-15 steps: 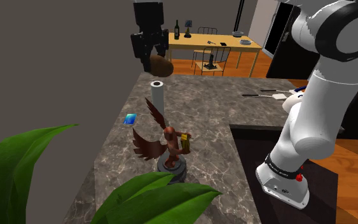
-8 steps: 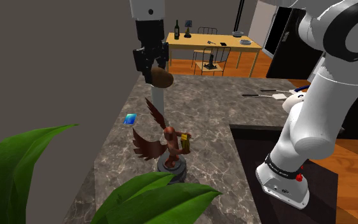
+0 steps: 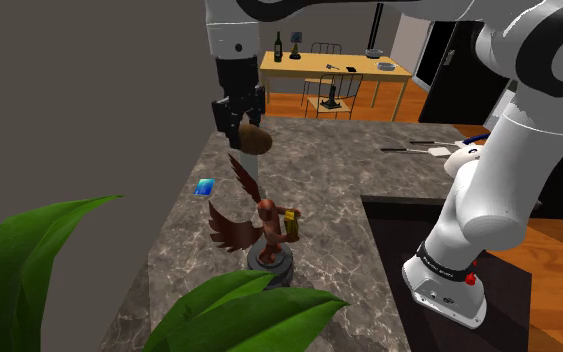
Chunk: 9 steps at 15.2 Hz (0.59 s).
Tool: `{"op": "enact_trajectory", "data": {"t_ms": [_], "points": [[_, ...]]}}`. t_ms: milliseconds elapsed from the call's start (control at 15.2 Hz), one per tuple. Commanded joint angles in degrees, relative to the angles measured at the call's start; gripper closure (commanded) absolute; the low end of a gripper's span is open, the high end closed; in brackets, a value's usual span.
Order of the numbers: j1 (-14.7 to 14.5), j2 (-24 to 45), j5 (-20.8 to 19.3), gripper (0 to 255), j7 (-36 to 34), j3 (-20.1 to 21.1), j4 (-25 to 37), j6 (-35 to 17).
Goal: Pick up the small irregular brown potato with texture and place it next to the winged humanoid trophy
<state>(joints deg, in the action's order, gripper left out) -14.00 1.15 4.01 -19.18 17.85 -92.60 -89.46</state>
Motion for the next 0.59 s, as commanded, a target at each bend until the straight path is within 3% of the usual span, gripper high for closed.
{"op": "enact_trajectory", "data": {"t_ms": [0,528], "points": [[0.01,-0.43,0.12,255,0.15,-0.01,-2.17,-1.79],[0.03,-0.93,0.31,255,0.67,-0.02,-8.92,-8.04]]}}
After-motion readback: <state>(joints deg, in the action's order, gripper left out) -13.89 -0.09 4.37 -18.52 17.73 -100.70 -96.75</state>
